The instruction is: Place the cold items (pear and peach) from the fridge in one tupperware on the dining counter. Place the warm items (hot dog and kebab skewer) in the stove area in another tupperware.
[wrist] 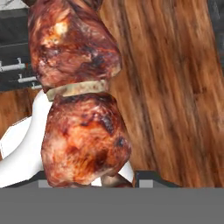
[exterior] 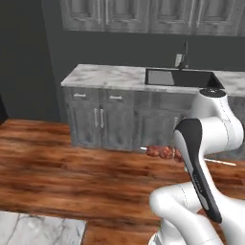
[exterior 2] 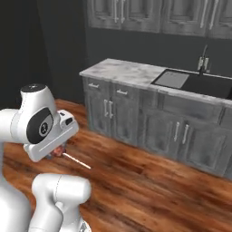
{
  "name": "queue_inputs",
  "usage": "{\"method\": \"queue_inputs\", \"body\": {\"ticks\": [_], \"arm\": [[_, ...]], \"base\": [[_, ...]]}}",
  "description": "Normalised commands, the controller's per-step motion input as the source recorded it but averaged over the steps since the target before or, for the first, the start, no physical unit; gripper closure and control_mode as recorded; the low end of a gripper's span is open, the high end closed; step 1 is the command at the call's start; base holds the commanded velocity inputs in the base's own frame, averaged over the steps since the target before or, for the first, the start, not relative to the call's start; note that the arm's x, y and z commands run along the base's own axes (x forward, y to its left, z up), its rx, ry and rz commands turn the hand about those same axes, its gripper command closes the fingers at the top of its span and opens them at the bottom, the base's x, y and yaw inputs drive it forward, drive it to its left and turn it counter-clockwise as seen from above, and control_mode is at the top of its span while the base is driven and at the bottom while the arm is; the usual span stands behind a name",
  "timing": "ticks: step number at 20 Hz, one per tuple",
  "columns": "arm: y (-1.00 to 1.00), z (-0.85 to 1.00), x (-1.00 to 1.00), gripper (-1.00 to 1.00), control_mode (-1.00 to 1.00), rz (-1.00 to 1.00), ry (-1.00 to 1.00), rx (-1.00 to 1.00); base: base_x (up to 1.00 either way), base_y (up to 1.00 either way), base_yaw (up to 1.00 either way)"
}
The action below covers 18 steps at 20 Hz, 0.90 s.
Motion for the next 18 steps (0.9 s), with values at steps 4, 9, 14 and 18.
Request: {"method": "queue_inputs", "body": {"ticks": [4, 9, 14, 18], "arm": [[0.00, 0.00, 0.00, 1.00, 1.00, 0.00, 0.00, 0.00], [0.00, 0.00, 0.00, 1.00, 1.00, 0.00, 0.00, 0.00], [0.00, 0.00, 0.00, 1.00, 1.00, 0.00, 0.00, 0.00], [0.00, 0.00, 0.00, 1.00, 1.00, 0.00, 0.00, 0.00]], "base": [[0.99, -0.11, 0.75], [0.82, -0.02, 0.84], [0.45, -0.02, 0.92], [0.24, -0.04, 0.94]]}}
